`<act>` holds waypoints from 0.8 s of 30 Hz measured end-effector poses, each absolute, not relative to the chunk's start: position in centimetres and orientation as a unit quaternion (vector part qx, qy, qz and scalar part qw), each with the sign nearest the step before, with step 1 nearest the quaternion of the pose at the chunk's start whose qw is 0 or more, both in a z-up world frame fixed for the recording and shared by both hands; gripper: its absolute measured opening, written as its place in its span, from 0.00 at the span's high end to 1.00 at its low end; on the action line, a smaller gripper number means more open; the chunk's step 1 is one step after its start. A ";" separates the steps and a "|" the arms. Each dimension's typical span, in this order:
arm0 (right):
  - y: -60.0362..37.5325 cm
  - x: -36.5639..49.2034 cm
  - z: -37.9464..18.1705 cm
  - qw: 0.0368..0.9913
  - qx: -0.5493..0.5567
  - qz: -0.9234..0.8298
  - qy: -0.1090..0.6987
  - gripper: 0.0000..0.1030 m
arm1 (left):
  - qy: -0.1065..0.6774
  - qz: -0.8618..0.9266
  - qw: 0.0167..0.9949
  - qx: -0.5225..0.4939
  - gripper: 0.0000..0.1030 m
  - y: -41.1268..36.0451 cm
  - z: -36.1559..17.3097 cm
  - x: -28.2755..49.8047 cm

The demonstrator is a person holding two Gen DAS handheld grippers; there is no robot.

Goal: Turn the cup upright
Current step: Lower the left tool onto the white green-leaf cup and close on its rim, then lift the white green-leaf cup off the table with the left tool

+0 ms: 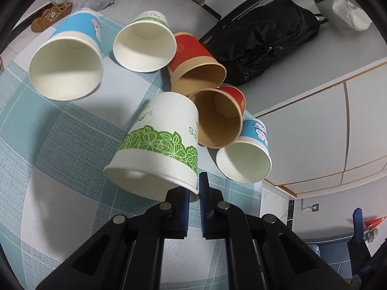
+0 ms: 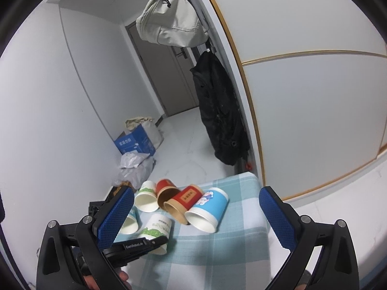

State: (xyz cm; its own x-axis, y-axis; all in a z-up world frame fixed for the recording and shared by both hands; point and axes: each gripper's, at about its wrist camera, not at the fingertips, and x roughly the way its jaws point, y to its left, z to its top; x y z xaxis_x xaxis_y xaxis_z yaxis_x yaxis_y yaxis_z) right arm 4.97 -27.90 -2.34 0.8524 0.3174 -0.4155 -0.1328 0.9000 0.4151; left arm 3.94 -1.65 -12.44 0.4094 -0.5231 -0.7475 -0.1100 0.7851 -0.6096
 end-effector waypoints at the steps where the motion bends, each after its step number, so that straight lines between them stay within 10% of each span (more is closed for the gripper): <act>1: -27.8 5.0 -2.4 0.943 0.188 0.120 0.245 0.00 | 0.526 -0.133 0.786 -0.297 0.99 -1.7 -12.3 3.8; 24: -26.5 4.4 -3.2 0.945 0.172 0.126 0.247 0.00 | 0.483 -0.185 0.815 -0.260 1.00 -1.2 -8.4 0.2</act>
State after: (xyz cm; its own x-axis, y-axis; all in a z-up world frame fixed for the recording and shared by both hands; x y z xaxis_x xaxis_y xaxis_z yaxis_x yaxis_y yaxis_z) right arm 4.36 -26.48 -3.16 0.8465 0.3232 -0.4231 -0.1530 0.9088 0.3881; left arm 0.24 -1.20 -8.39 0.4648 -0.5538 -0.6908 0.0507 0.7956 -0.6037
